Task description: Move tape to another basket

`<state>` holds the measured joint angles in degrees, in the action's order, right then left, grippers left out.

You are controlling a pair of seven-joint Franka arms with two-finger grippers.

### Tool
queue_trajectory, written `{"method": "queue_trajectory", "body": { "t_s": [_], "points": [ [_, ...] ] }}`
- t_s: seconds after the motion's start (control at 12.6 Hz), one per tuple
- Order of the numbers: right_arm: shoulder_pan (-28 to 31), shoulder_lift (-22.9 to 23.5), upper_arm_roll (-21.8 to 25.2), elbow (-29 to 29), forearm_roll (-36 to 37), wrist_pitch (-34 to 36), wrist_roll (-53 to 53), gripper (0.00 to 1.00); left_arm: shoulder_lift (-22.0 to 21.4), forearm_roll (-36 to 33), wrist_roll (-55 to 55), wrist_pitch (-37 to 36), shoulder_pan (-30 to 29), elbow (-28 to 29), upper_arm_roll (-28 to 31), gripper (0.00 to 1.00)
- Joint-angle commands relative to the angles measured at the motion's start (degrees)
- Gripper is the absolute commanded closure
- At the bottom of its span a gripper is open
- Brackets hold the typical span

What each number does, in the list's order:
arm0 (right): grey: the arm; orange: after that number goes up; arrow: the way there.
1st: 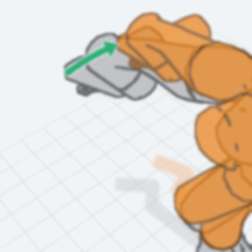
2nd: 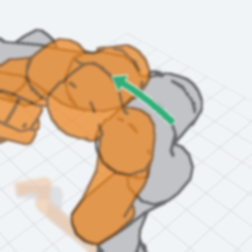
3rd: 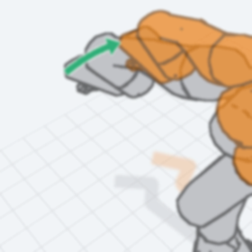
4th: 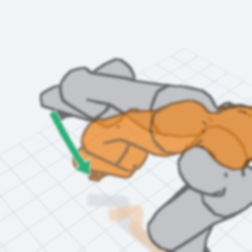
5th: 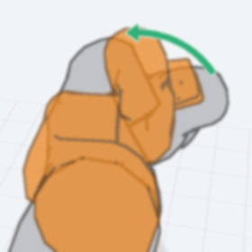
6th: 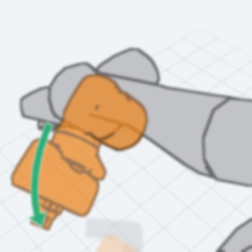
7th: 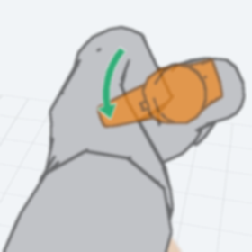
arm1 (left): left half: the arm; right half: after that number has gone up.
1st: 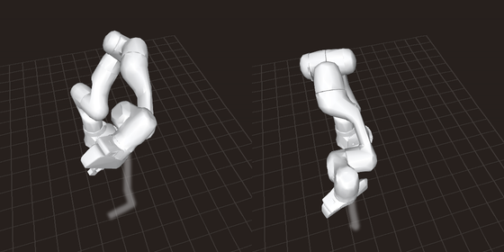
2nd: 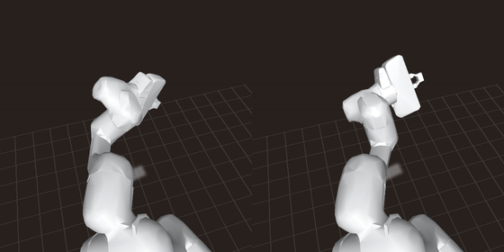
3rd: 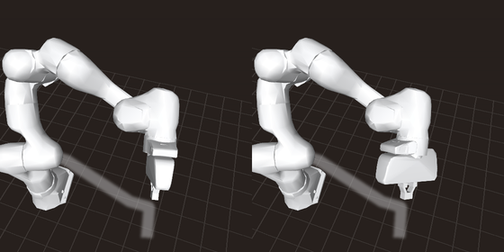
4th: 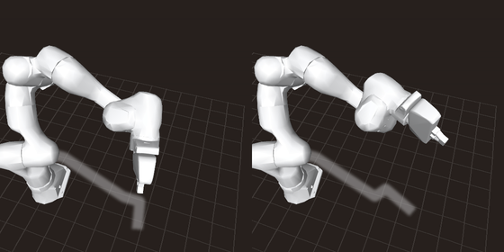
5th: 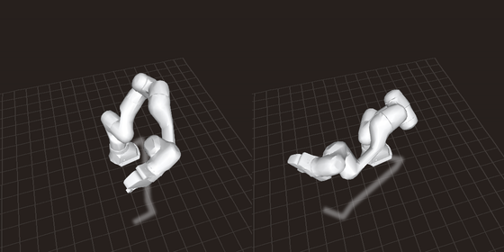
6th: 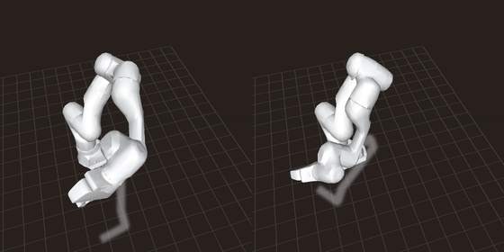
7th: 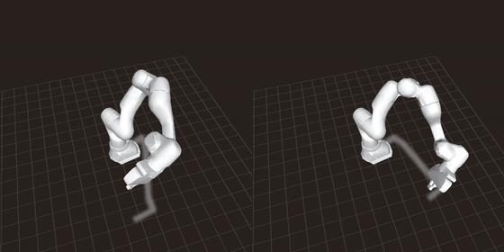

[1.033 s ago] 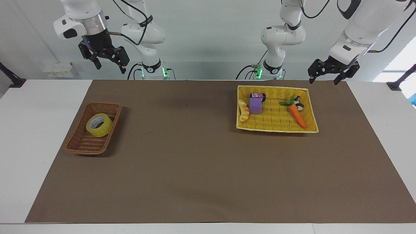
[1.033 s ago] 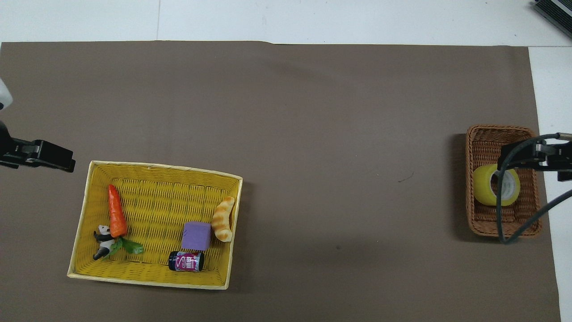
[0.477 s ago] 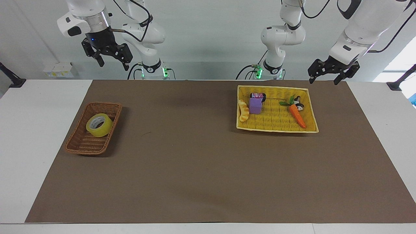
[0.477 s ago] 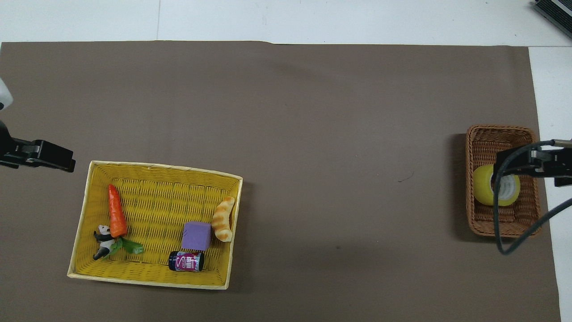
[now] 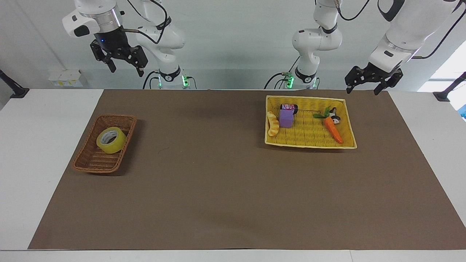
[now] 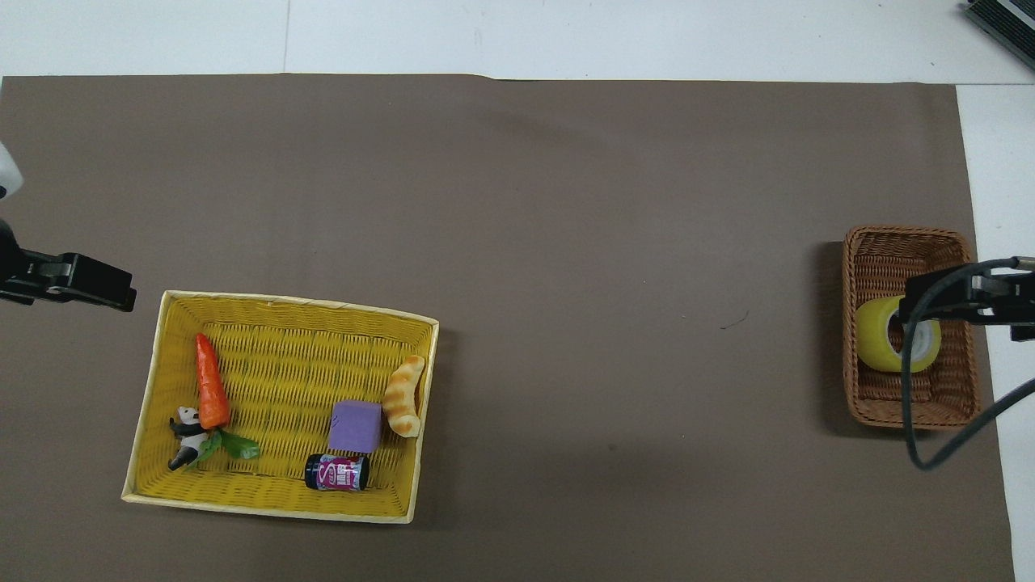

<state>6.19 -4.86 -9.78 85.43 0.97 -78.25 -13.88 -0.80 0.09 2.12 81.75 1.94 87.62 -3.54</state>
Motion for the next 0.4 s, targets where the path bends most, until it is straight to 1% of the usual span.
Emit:
{"method": "queue_trajectory", "body": {
  "t_s": [0.0,0.32],
  "points": [
    [0.57,-0.5,-0.16,-0.09,-1.85,0.12,0.7,0.0,0.09,-0.7,0.6,0.17,-0.8,-0.7,-0.59,0.0],
    [1.19,-0.67,0.02,0.0,-1.32,0.29,0.7,0.0,0.01,-0.7,0.6,0.17,-0.8,-0.7,-0.59,0.0]
  ]
}}
